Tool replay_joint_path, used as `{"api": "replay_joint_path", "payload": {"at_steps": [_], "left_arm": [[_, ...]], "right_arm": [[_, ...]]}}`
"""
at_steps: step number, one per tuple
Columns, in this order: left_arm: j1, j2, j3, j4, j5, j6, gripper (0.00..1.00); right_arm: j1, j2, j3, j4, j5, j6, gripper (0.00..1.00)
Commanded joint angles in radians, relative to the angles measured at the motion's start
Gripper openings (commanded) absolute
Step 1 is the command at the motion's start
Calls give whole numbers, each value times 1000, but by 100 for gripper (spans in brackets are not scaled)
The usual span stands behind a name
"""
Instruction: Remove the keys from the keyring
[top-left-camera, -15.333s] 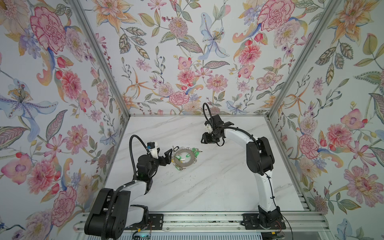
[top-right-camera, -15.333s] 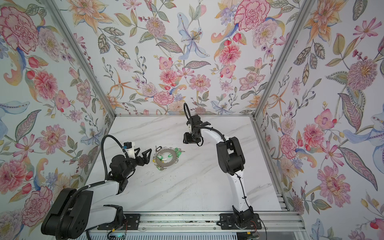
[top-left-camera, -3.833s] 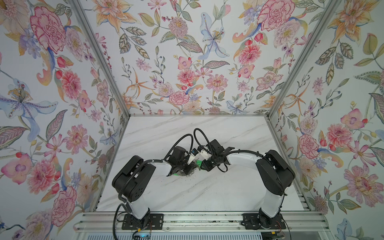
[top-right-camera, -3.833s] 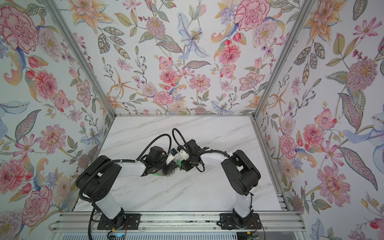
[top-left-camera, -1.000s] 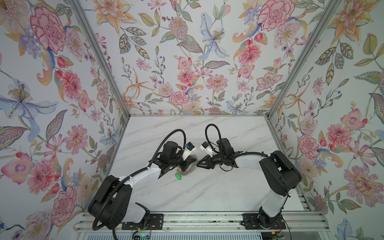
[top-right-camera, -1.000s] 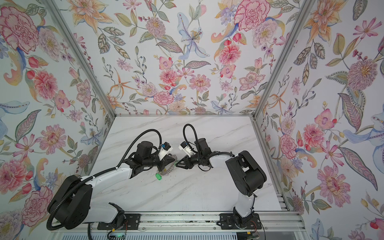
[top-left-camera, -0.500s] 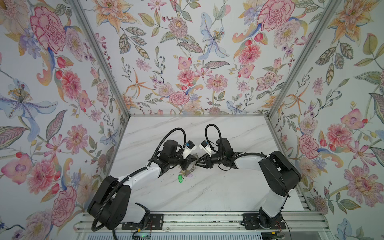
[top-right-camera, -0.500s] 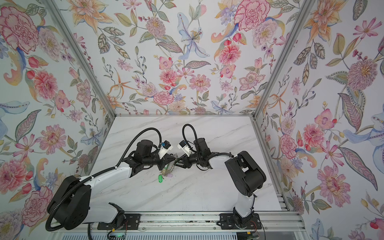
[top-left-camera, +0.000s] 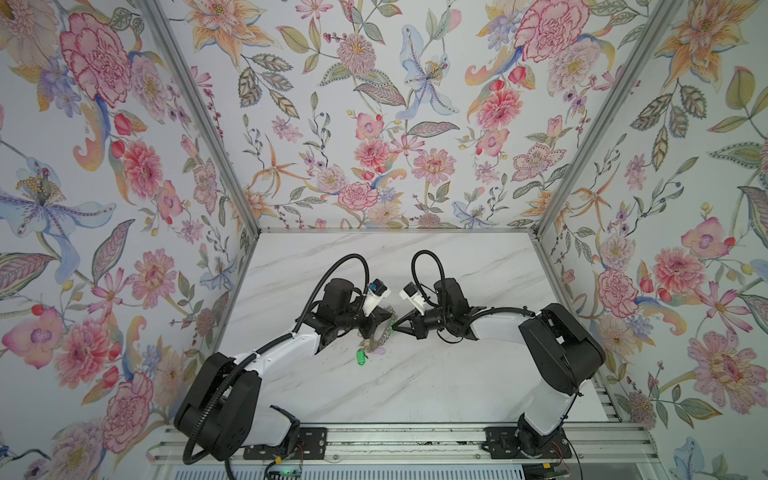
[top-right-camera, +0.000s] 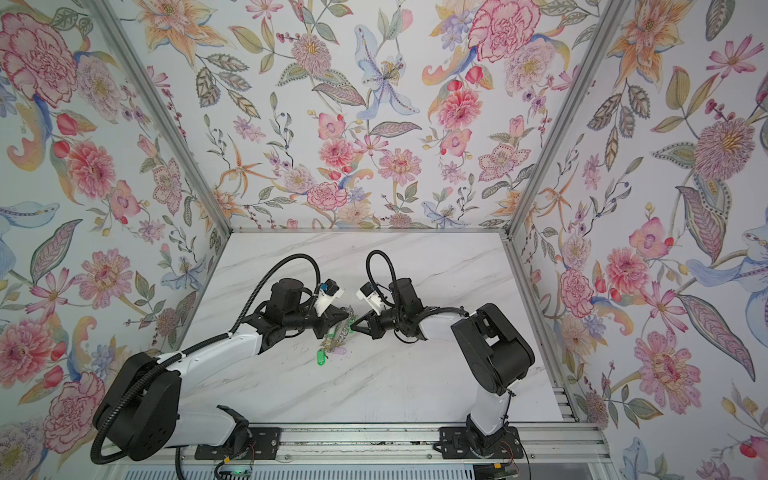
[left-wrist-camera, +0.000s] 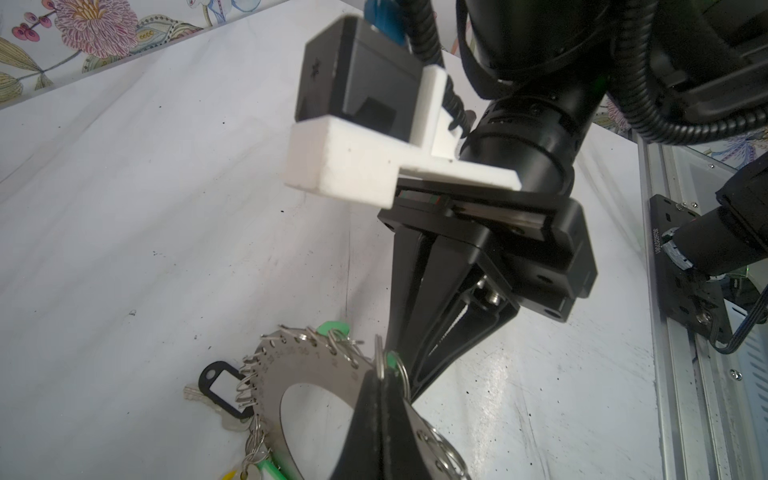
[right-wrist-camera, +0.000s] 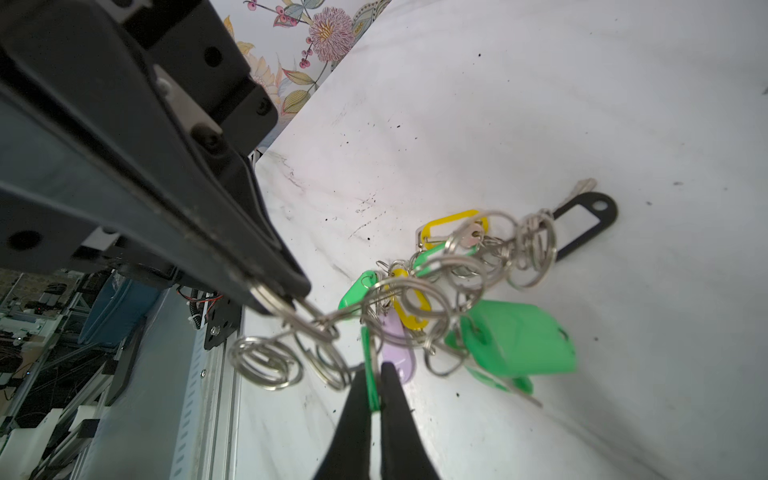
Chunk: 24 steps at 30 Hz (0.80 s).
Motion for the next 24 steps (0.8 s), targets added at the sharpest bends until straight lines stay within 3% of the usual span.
{"api": "replay_joint_path", "payload": {"at_steps": [1, 8, 16, 24], "left_arm": [[18, -44, -2, 51, -13, -16, 0], [29, -42, -8, 56, -17, -23, 0], [30, -40, -22, 64, -10, -32, 3], [30, -25, -34, 90, -10, -37, 5]], "right_arm": [[-18, -43, -26, -34, 24, -29, 4], [-31, -68, -36, -44, 59, -32, 0], [-31, -146, -23, -110, 181, -34, 0], [15, -248, 12, -258, 315, -132, 0]]}}
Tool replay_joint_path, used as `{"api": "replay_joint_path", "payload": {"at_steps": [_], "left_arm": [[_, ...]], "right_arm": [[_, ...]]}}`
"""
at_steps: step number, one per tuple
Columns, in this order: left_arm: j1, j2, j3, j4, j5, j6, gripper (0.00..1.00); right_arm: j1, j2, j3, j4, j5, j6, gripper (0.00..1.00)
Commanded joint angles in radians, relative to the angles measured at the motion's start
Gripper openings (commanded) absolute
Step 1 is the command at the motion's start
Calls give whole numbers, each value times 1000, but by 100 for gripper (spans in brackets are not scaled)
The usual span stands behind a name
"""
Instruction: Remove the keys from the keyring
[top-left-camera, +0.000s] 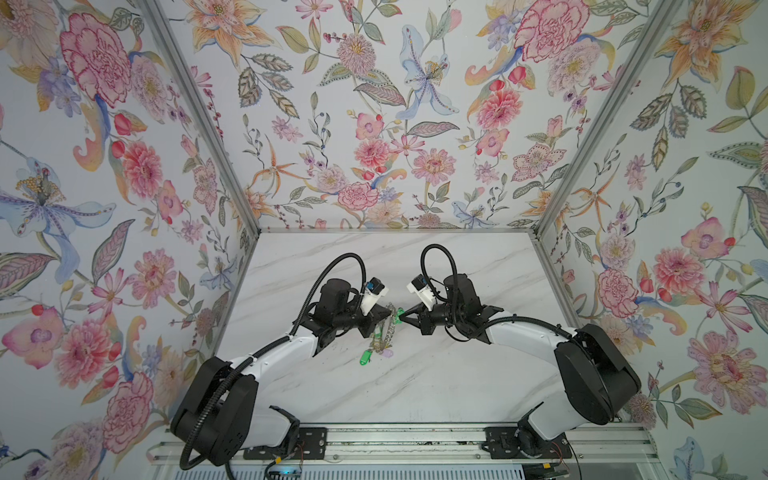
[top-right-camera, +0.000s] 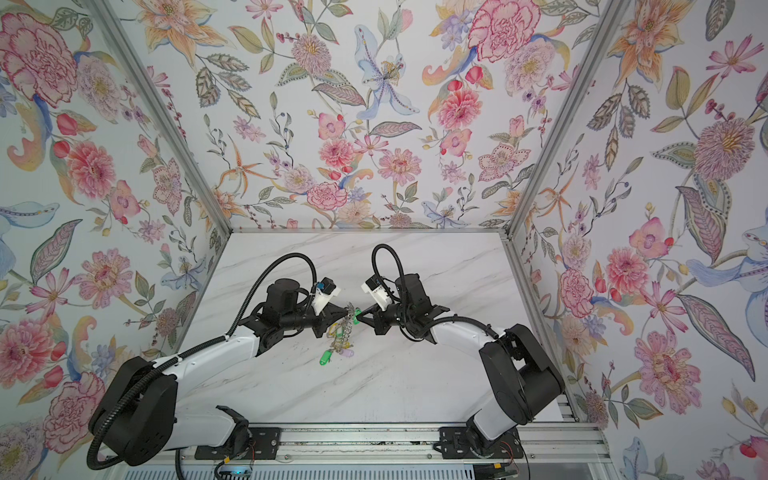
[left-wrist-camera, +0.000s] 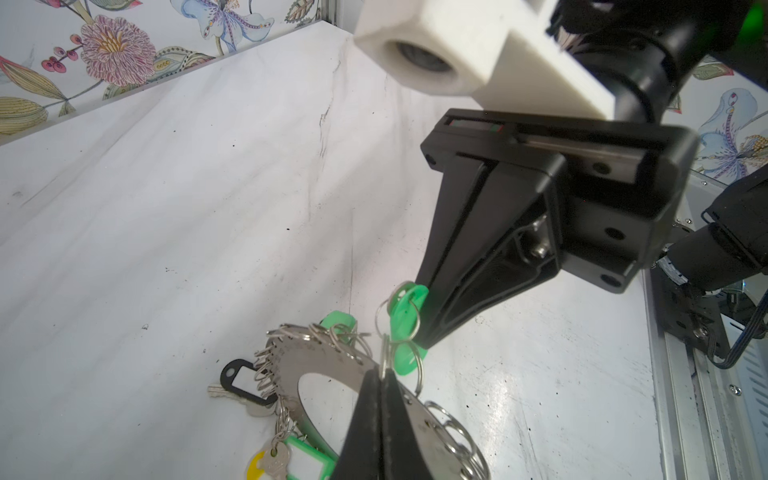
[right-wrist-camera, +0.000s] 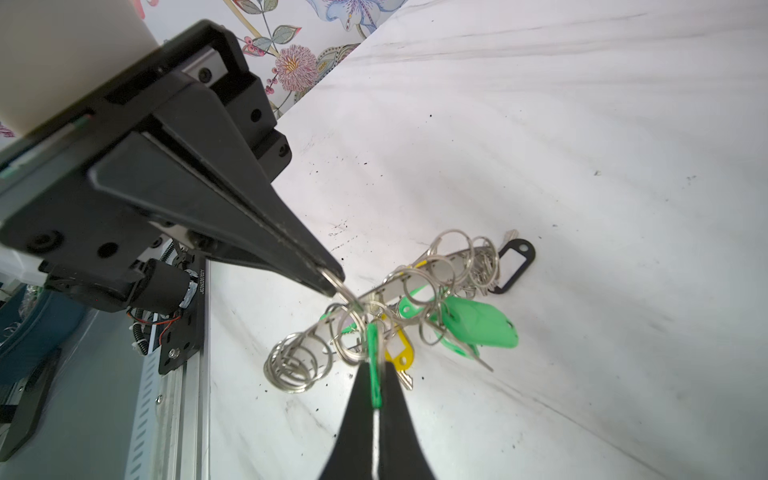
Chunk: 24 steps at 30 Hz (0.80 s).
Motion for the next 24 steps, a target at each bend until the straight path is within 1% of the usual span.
{"api": "replay_joint_path", "payload": {"at_steps": [1, 5, 7, 8, 9, 11, 13, 15, 17, 19, 24], "left_arm": [[20, -5, -11, 25, -22, -16, 5], [20, -13, -17, 33, -29, -19, 6], [20, -12, -25, 41, -48, -15, 7], [21, -8, -21, 30, -58, -12, 13], [20, -6, -19, 19, -64, -10, 16], [17, -3, -28, 28, -64, -15, 17], [19, 2, -39, 48, -62, -23, 20], [19, 3, -33, 42, -59, -29, 28], [19, -8, -38, 52, -57, -38, 34], [17, -17, -39, 66, -46, -44, 35], [8, -10, -21, 66, 25, -51, 35]], "right_arm": [[7, -39, 22, -105, 114, -65, 0], [28, -48, 23, -126, 184, -79, 0], [34, -67, 11, -116, 216, -83, 0], [33, -77, 7, -110, 221, -82, 0], [58, -81, 12, -114, 225, -82, 0], [72, -82, 39, -153, 228, -92, 0], [87, -92, 50, -173, 240, -108, 0], [92, -92, 61, -185, 235, -115, 0], [95, -85, 83, -213, 235, -128, 0], [103, -90, 83, -219, 241, -138, 0], [108, -85, 99, -231, 250, -143, 0]]}}
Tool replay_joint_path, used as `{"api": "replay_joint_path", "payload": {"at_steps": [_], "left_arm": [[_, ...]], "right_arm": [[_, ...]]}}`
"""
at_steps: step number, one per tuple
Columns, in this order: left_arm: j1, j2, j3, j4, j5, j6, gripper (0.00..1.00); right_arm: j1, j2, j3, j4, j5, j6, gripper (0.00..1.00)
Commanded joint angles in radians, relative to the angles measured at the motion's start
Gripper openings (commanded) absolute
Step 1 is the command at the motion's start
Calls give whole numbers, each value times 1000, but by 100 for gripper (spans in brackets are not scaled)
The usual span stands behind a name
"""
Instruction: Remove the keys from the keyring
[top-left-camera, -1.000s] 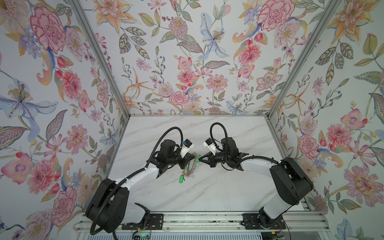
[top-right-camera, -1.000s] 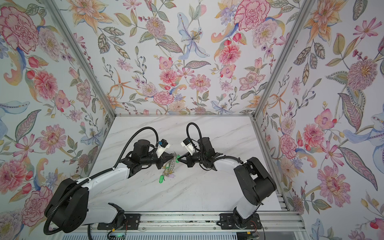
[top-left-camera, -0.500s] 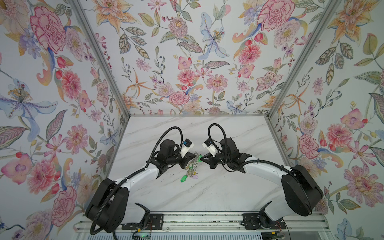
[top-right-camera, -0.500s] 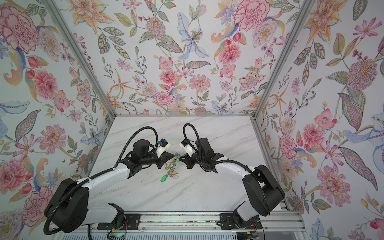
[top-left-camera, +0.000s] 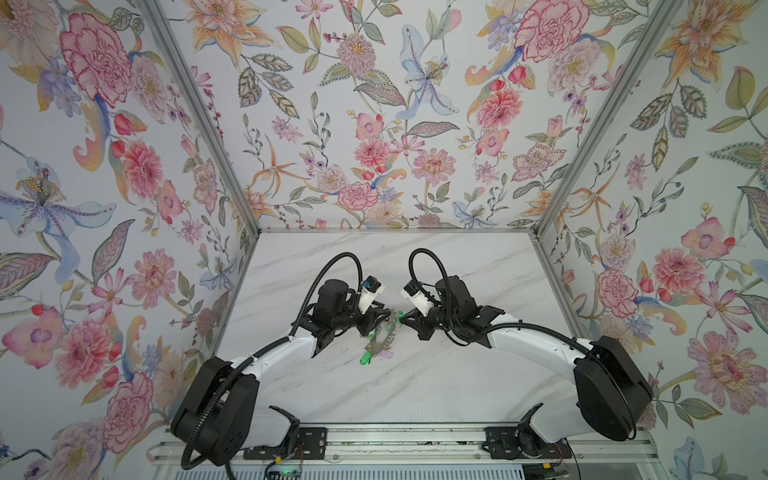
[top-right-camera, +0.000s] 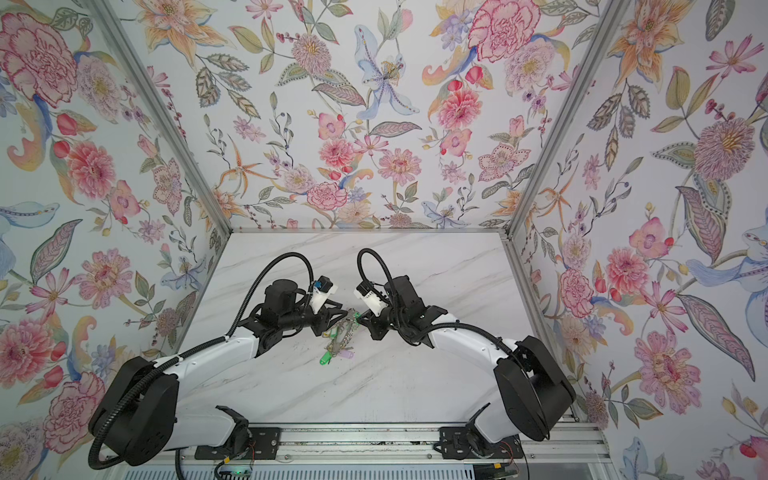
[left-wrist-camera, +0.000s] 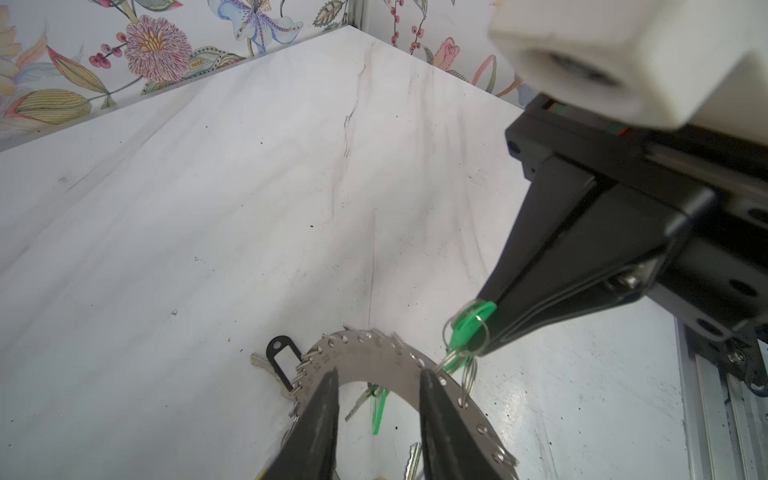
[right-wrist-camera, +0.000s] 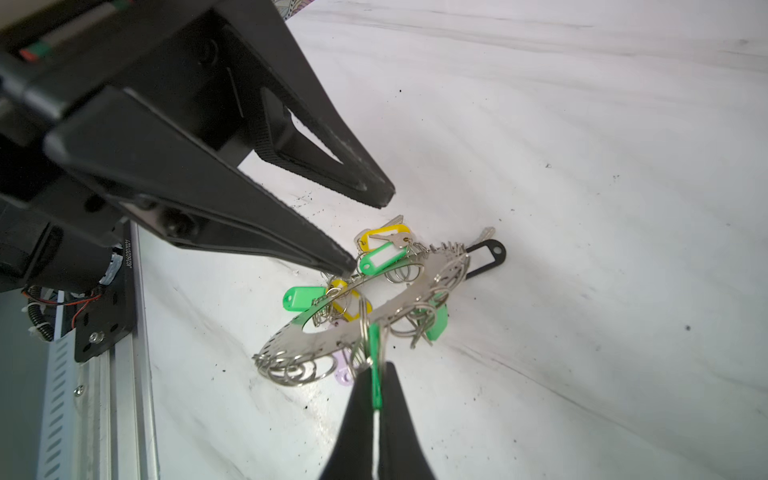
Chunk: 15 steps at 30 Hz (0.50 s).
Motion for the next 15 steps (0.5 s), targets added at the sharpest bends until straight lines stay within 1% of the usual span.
{"api": "replay_joint_path", "payload": {"at_steps": [1, 5, 9, 15], "left_arm": [[-7, -6, 0, 28, 58, -15, 35], [-15, 8, 6, 2, 70, -1, 35], [-20, 34, -25, 77, 113, -39, 36], [-26, 90, -43, 149, 117, -66, 35]], "right_arm": [[10, -15, 37, -21, 16, -32, 0], [10, -15, 41, -19, 17, -32, 0], [11, -29, 31, -3, 18, -28, 0], [12, -36, 40, -9, 12, -33, 0]]}}
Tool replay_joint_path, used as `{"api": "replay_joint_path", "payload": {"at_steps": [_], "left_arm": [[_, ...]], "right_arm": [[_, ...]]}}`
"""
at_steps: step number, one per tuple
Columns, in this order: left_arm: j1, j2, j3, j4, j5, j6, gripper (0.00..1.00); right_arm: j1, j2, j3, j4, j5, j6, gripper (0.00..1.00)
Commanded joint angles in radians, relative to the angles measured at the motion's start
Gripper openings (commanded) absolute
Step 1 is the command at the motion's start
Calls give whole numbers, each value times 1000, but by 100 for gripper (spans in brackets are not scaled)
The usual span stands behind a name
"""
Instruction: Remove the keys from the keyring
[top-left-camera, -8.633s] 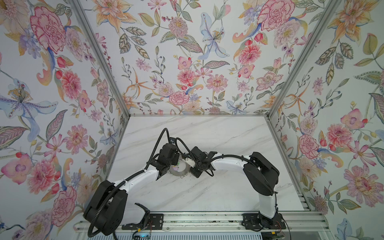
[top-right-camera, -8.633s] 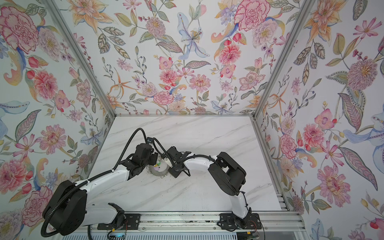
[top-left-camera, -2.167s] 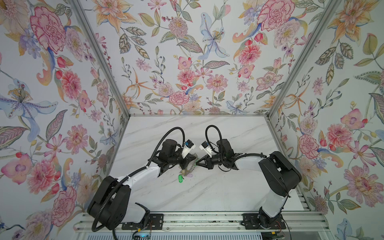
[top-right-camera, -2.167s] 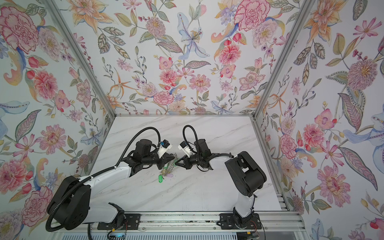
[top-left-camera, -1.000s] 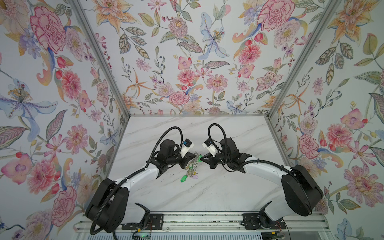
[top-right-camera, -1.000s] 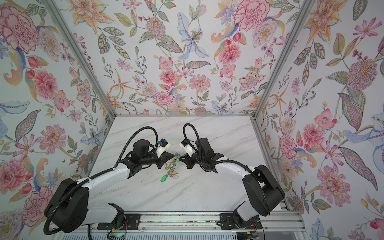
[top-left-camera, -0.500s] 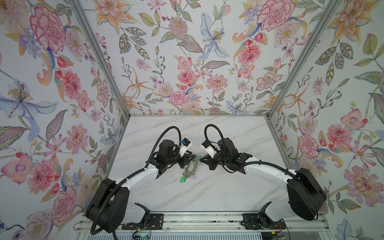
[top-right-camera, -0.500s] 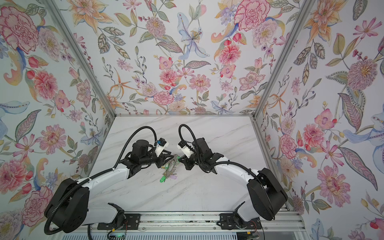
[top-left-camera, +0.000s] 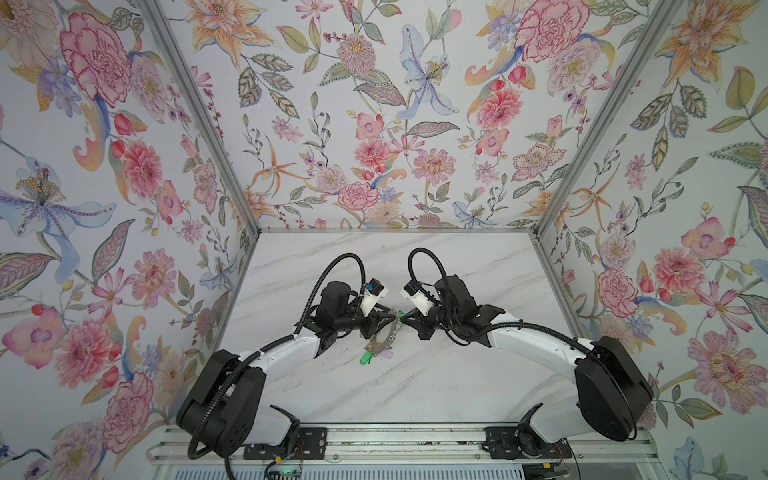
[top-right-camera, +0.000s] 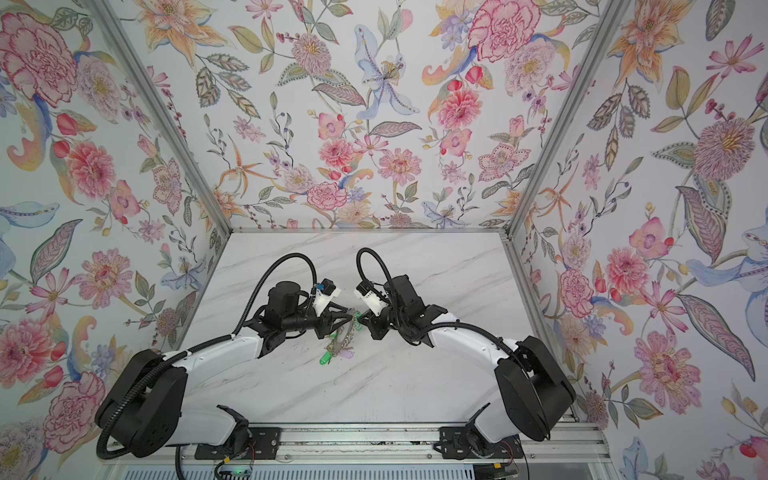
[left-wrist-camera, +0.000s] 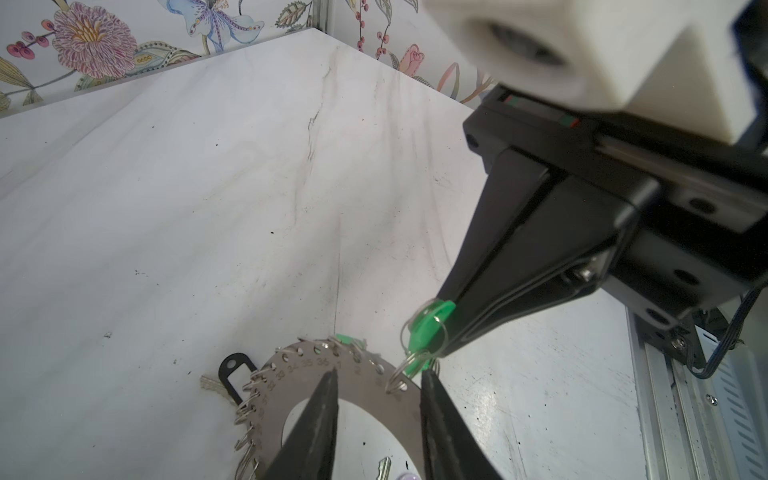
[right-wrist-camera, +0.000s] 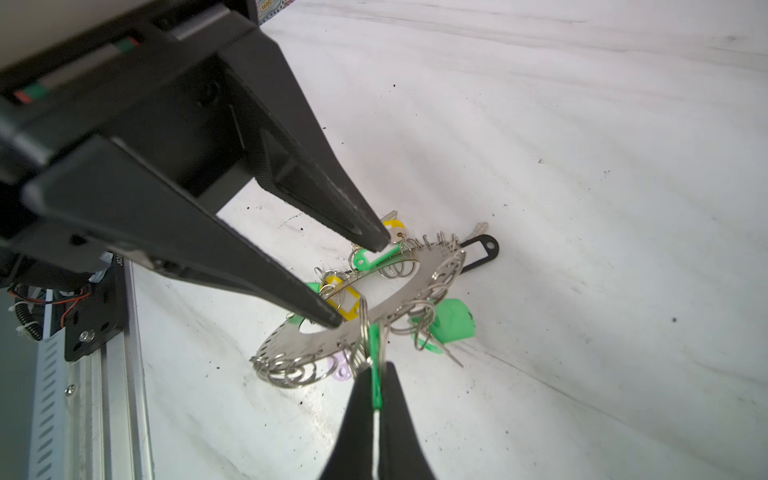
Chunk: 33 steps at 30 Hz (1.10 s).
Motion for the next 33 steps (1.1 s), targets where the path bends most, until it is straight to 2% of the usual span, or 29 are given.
{"api": "replay_joint_path", "payload": {"at_steps": [1, 6, 10, 14, 17, 20, 33], "left_arm": [[-7, 36, -12, 58, 36, -26, 36], [-9, 67, -10, 104, 56, -51, 34], [-14, 71, -16, 147, 65, -72, 29], [-18, 74, -2, 161, 84, -83, 15], [-19, 63, -14, 187, 74, -88, 8], [-18, 46, -7, 140, 45, -62, 2], [-15, -30, -45, 145, 6, -62, 0]], "right_arm": [[3, -33, 28, 12, -6, -26, 0], [0, -45, 21, 14, -14, -25, 0], [-1, -41, 28, 6, -24, -23, 0], [-9, -35, 19, 31, -29, -13, 0], [-13, -31, 30, 16, -18, -13, 0], [-25, -28, 29, 20, -16, -9, 0], [-48, -12, 11, 7, -3, 6, 0]]}}
